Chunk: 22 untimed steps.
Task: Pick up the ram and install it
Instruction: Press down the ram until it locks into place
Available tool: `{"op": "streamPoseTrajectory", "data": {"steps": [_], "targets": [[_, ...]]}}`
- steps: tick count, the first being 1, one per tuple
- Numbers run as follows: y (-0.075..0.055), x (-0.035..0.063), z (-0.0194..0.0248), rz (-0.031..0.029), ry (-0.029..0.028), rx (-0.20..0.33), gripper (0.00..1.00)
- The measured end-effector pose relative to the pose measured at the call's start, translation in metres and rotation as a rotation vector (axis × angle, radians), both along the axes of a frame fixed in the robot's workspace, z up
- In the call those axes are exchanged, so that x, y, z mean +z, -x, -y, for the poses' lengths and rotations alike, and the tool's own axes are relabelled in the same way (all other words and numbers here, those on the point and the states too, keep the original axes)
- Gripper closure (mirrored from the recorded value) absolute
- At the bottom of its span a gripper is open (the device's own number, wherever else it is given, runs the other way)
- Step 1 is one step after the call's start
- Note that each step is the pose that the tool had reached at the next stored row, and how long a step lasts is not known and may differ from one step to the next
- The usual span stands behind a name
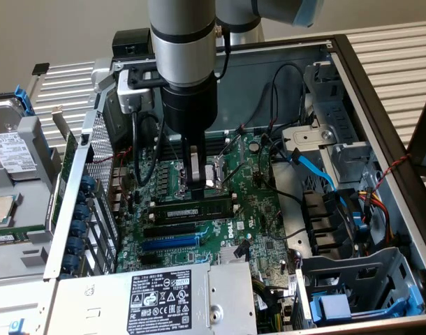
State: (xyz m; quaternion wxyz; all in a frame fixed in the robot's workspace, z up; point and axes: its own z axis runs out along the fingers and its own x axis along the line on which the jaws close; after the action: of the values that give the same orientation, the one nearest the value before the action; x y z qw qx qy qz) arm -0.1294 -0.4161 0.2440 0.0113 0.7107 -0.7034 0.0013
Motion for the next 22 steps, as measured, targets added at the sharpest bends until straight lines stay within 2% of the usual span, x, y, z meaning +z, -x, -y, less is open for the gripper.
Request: {"op": "streamPoseTrajectory", "data": {"steps": [22], "targets": [[0.001,-0.0102,-0.0007,-0.0001,-0.0025,0.000,0.89]]}}
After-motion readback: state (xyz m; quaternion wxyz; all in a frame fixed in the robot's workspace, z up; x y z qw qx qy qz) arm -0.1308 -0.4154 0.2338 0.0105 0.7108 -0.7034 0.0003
